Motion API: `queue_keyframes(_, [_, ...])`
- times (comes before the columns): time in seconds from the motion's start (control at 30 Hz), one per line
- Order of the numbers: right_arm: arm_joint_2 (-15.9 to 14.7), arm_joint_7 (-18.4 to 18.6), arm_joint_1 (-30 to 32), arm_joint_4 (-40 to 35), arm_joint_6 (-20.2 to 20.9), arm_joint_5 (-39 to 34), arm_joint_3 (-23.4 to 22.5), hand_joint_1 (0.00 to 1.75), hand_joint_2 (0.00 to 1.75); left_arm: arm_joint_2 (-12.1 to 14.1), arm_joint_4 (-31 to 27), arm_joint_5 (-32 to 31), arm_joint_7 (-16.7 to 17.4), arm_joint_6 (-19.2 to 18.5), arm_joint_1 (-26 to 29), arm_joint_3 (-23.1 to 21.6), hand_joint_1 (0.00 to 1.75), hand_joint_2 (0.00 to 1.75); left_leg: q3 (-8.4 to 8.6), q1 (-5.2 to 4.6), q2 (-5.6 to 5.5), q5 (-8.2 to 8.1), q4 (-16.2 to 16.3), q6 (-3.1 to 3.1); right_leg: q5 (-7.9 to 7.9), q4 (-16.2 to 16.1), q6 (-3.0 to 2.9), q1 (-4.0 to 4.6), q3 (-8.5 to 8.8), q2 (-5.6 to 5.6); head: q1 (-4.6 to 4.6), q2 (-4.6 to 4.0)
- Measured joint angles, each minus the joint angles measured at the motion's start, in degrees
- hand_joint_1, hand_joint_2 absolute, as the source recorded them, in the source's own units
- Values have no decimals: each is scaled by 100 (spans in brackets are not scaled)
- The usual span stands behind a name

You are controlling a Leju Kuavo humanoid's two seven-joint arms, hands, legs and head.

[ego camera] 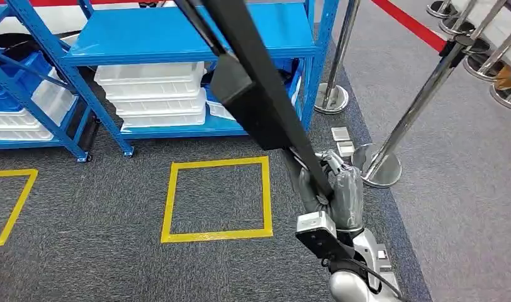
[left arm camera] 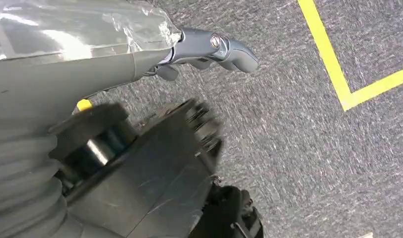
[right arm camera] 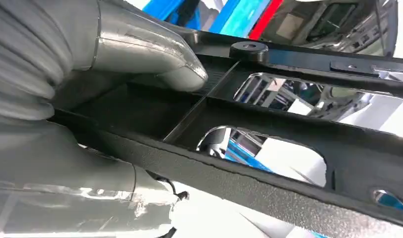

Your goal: Take the parts from the cabinet and place them on the table.

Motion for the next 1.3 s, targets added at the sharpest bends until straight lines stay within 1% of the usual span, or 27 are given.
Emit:
queue_keyframes(0.23, [0, 0, 0, 0, 0, 0, 0, 175, 175, 0, 0, 0, 0, 0, 0, 0, 0, 175, 0, 0, 0, 0, 0, 0, 0, 0, 0, 0, 0, 0, 0, 0])
queue_keyframes(0.33, [4, -7, 1, 0, 0, 24, 0, 175, 175, 0, 2, 2, 0, 2, -5, 0, 0, 175, 48, 0, 1, -98, -143, 25, -3, 8, 9, 7, -23, -1, -7, 0])
queue_keyframes(0.37, [17, -4, 8, 0, -4, 146, -9, 175, 175, 0, 9, 28, -7, 15, 8, 0, 0, 175, 29, -41, 1, -42, -166, 67, 4, 48, 66, 25, -51, 4, 0, 0])
queue_keyframes(0.4, [48, 15, 37, 0, -7, 286, -44, 175, 175, 0, 15, 35, -11, 24, 29, 2, 0, 175, 8, -27, -9, -42, -228, 153, 38, 35, 145, 33, -67, -16, -11, 0])
queue_keyframes(0.43, [52, 18, 37, 0, -7, 312, -48, 175, 175, 0, 15, 39, -13, 24, 30, 2, 0, 175, 16, 8, -18, -19, -273, 183, 17, 48, 165, 44, -77, -15, -15, 0])
queue_keyframes(0.47, [59, 31, 61, 0, -9, 376, -83, 175, 175, 0, 15, 39, -33, 35, 24, 2, 0, 175, -13, 22, -26, 45, -314, 256, -376, 535, 225, 10, -282, 29, 55, 0])
queue_keyframes(0.5, [68, 120, 138, 22, -9, 413, -101, 175, 175, 0, 26, 37, -96, 15, 71, 2, 0, 175, -98, 15, -141, 114, -302, 250, -543, 1388, 269, -33, -607, 43, 190, 0])
queue_keyframes(0.53, [74, 120, 136, 24, -9, 417, -116, 175, 175, 0, 26, 39, -116, 9, 71, 2, 0, 175, -96, 16, -210, 133, -299, 223, -119, 543, 215, -33, -172, 140, 223, 0])
queue_keyframes(0.57, [85, 107, 134, 24, -9, 419, -125, 175, 175, -2, 26, 39, -129, 7, 69, 2, 0, 175, -104, 34, -239, 147, -300, 203, 24, 103, 164, -30, 44, 379, 254, 0])
queue_keyframes(0.6, [90, 107, 142, 24, -9, 417, -129, 175, 175, -7, 26, 42, -133, 4, 54, 2, 0, 175, -137, -6, -273, 161, -276, 173, -27, -71, 149, -19, 94, 470, 243, 0])
queue_keyframes(0.63, [96, 105, 143, 26, -11, 411, -129, 175, 175, -7, 26, 44, -142, 4, 45, 2, 0, 175, -166, 18, -316, 193, -286, 125, -10, -63, 151, -4, 70, 417, 236, 0])
queue_keyframes(0.7, [101, 107, 142, 31, -11, 400, -131, 175, 175, -7, 26, 44, -144, 4, 54, 4, 0, 175, -184, 53, -411, 254, -332, 42, 17, -62, 105, 28, 61, 332, 243, 0])
queue_keyframes(0.73, [105, 107, 136, 31, -11, 396, -133, 175, 175, -4, 28, 44, -144, 4, 64, 4, 0, 175, -200, 9, -464, 283, -338, -4, 82, -140, 68, -15, 69, 274, 249, 0])
queue_keyframes(0.77, [125, 107, 120, 33, -9, 398, -131, 175, 175, 0, 33, 44, -144, 4, 74, 4, 0, 175, -228, 29, -381, 192, -217, 3, 133, -184, 60, -50, 77, 170, 254, 0])
queue_keyframes(0.8, [144, 109, 119, 33, -20, 404, -133, 175, 175, 0, 33, 42, -146, 2, 71, 4, 0, 175, -366, 16, -243, -34, 36, -21, 152, -200, 15, -58, 54, 133, 165, 0])
queue_keyframes(0.83, [146, 107, 123, 37, -22, 404, -133, 175, 175, 0, 33, 44, -146, 0, 67, 4, 0, 175, -558, 33, -172, -303, 472, -41, 161, -199, 10, -55, 36, 52, 85, 0])
queue_keyframes(0.87, [146, 114, 132, 42, -22, 402, -133, 175, 175, 0, 33, 44, -146, 0, 69, 4, 0, 175, -753, 41, -143, -530, 949, -65, 165, -197, 6, -50, 21, -22, 63, 0])
queue_keyframes(0.9, [146, 118, 132, 55, -24, 402, -133, 175, 175, 0, 33, 44, -146, -2, 74, 4, 0, 175, -894, 46, -133, -665, 1314, -85, 166, -187, 6, -49, 4, -90, 52, 0])
queue_keyframes(0.93, [146, 122, 133, 66, -24, 402, -133, 175, 175, 0, 33, 42, -146, -2, 81, 4, 0, 175, -938, 56, -123, -676, 1467, -95, 167, -173, 8, -50, -12, -153, 28, 0])
queue_keyframes(0.97, [146, 125, 133, 74, -24, 404, -133, 175, 175, 0, 33, 42, -146, -2, 85, 4, 0, 175, -836, 70, -108, -561, 1327, -107, 166, -163, 10, -54, -19, -221, 11, 0])
queue_keyframes(1.03, [146, 125, 131, 79, -24, 411, -133, 175, 175, 2, 33, 42, -146, -2, 80, 4, 0, 175, -275, 91, 19, -122, 378, -128, 144, -129, 47, -78, -14, -337, -4, 0])
queue_keyframes(1.07, [146, 129, 125, 79, -24, 411, -133, 175, 175, 2, 33, 42, -146, -2, 77, 4, 0, 175, 26, 95, 222, 49, -147, -135, 115, -89, 91, -74, -11, -380, -19, 0])
queue_keyframes(1.1, [146, 138, 123, 79, -26, 411, -133, 175, 175, 0, 33, 42, -144, -4, 63, 4, 0, 175, 41, 59, 335, 2, -285, -90, 80, -42, 148, -29, -25, -409, -68, 0])
queue_keyframes(1.17, [149, 149, 115, 79, -26, 417, -133, 175, 175, 0, 35, 40, -146, -2, 73, 4, 0, 175, -10, 52, 209, 22, -264, 12, 85, -47, 201, -17, -18, -468, 15, 0])
queue_keyframes(1.23, [153, 149, 109, 79, -26, 419, -133, 175, 175, 0, 35, 42, -146, -2, 80, 4, 0, 175, -45, 36, 117, 49, -276, 103, 98, -67, 280, -56, -3, -546, 15, 0])
queue_keyframes(1.27, [153, 151, 104, 79, -26, 419, -133, 175, 175, 0, 35, 42, -148, -2, 80, 4, 0, 175, -38, 64, 77, 86, -310, 159, 23, -18, 325, -80, -12, -424, 26, 0])
queue_keyframes(1.3, [153, 151, 103, 79, -26, 422, -133, 175, 175, 0, 35, 42, -149, -2, 73, 4, 0, 175, -61, 63, 32, 109, -318, 195, -186, 215, 335, -89, -116, -175, 59, 0])
